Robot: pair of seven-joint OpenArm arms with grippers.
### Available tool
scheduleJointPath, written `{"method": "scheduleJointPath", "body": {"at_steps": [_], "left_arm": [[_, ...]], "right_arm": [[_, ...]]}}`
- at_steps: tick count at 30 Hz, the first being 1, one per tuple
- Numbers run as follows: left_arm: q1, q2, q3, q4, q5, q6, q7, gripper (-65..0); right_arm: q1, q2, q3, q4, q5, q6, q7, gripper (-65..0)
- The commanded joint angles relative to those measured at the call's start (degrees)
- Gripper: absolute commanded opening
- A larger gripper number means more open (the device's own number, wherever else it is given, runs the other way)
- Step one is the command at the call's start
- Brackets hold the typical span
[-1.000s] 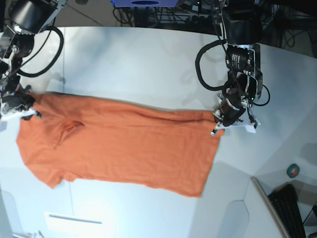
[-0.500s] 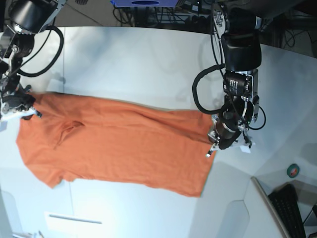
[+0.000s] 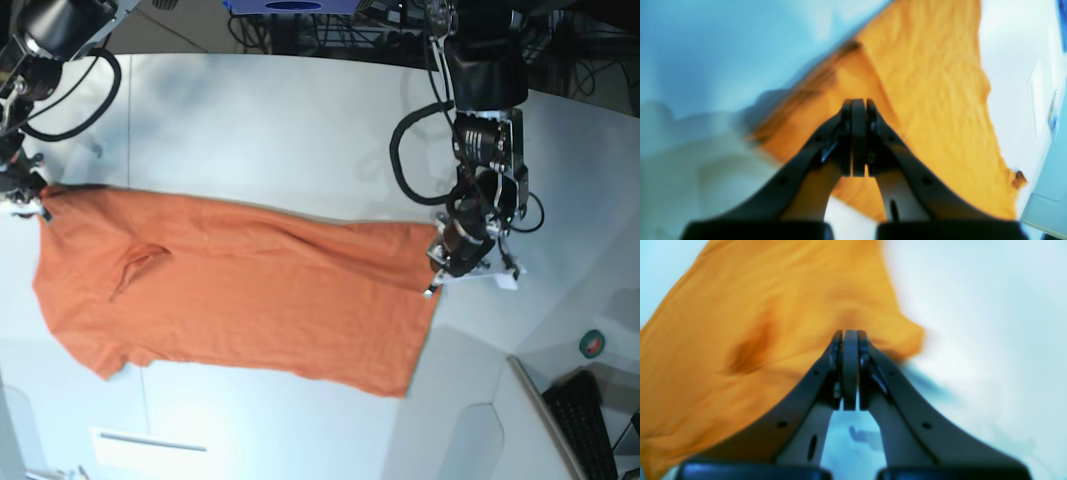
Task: Layout the t-shirt on the table in an organized manner, then fold the t-shirt properly
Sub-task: 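Release the shirt and raise both grippers off the fabric, then lower both grippers and grasp the same long edge of the shirt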
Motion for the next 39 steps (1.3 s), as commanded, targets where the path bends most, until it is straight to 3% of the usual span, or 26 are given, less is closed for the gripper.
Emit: {"method": "scheduleJointPath", "body": {"at_steps": [1,2,5,7,9,13,16,21,37,39], "left_arm": [[0.86,-0.83,0.14,3.35,-0.48,-1.61,-0.35,-65.0],[2.62,-1.09,0.14,5.46,-0.48,-2.92,-0.26,-65.0],[8.33,-2.76,0.14,10.12,-0.48,-5.30,-0.35,-65.0],[10.97,-3.38,0.05,11.44,-0.48,-6.44,-0.35,-61.9],[13.61,-3.47,-0.03,12.32,-0.48,-7.50,-0.53,-40.2],[16.60,-3.12,-0.03,11.70,-0.57,-10.75,-0.53,0.0],[16.51,-1.62,-0.30,10.12,-0.57,-11.45,-0.61,0.0],[13.70,1.63,-7.33,6.95,-0.57,-11.45,-0.61,0.0],[2.88,1.37,-7.86,-6.15,-0.13,-11.80,-0.53,0.0],[2.44,1.37,-7.77,-6.32,-0.13,-11.80,-0.53,-5.4]], "right_arm": [[0.88,0.37,0.64,0.77,1.02,0.50,0.80,-65.0],[0.97,0.37,1.52,0.60,1.02,0.50,0.80,-58.8],[0.79,0.37,4.77,-2.13,4.01,2.08,0.62,-32.1],[0.00,0.64,7.15,-4.06,8.76,5.07,-0.61,-27.3],[-0.79,1.96,8.73,-5.91,12.62,6.92,-2.81,-28.5],[-0.97,2.31,10.40,-9.51,15.35,7.36,-4.74,-28.5],[-0.88,2.31,11.37,-11.71,15.61,7.36,-4.74,-28.4],[-0.97,2.31,11.10,-12.24,17.02,7.44,-4.83,-28.2],[3.08,3.98,11.19,-20.59,17.11,7.44,-4.48,-28.2],[3.25,4.07,11.19,-20.24,17.11,7.44,-4.48,-27.9]]}}
